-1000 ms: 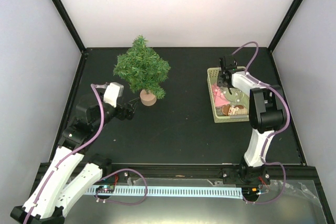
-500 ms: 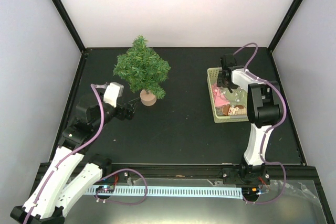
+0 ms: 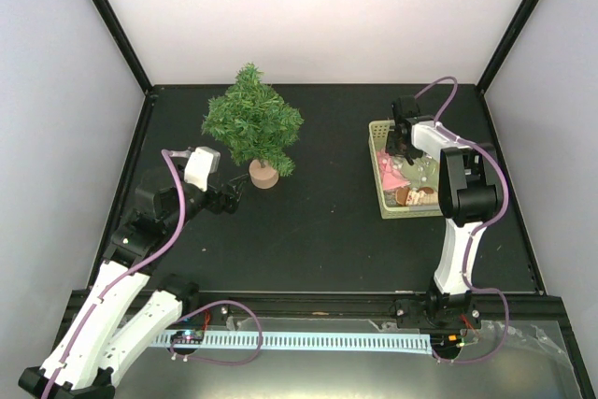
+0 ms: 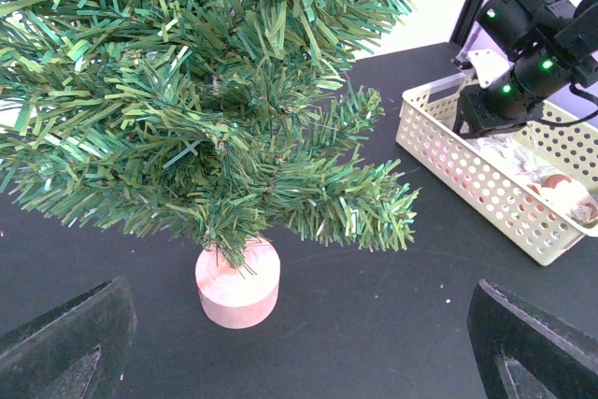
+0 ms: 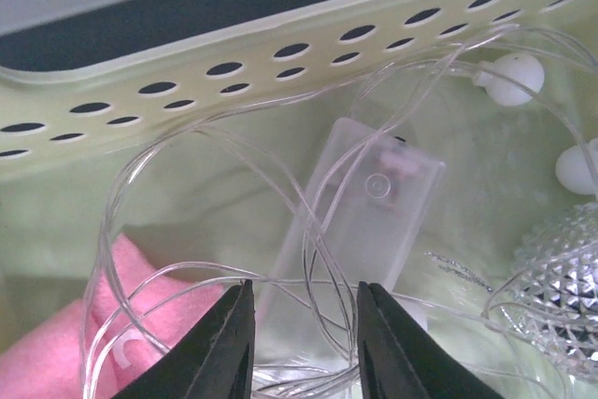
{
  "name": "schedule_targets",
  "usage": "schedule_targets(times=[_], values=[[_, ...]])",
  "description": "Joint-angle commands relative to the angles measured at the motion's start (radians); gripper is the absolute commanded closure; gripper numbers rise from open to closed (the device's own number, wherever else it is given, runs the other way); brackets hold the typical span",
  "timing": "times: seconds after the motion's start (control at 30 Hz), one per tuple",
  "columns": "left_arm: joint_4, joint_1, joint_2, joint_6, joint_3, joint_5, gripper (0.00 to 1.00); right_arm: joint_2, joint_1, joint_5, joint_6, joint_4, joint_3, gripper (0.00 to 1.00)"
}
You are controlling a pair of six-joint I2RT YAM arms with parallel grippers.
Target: Decorate the small christmas tree
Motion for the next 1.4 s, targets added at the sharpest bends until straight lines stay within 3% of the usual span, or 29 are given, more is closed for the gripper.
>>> schedule_targets(times=[0.0, 0.37, 0.77, 1.13, 1.37], values=[[0.014, -0.005, -0.01, 0.004, 0.003, -0.004, 0.01, 0.008, -0.004, -0.003, -0.009, 0.0, 0.02, 0.71], [0.014, -0.004, -0.012, 0.004, 0.004, -0.009, 0.01, -0.079, -0.005, 0.046, -0.053, -0.007, -0.016, 0.99], [0.02, -0.003, -0.007, 0.001, 0.003, -0.006, 0.01, -0.4, -0.004, 0.165, -0.057, -0.164, 0.011, 0.99], [0.029, -0.004, -0.002, -0.023, 0.01, 0.08, 0.01, -0.655, 0.005, 0.098, -0.077, -0.344, 0.362, 0.99], [0.063, -0.004, -0.001, -0.127, 0.077, 0.255, 0.01, -0.741, 0.06, -0.087, -0.075, -0.343, 0.583, 0.99]])
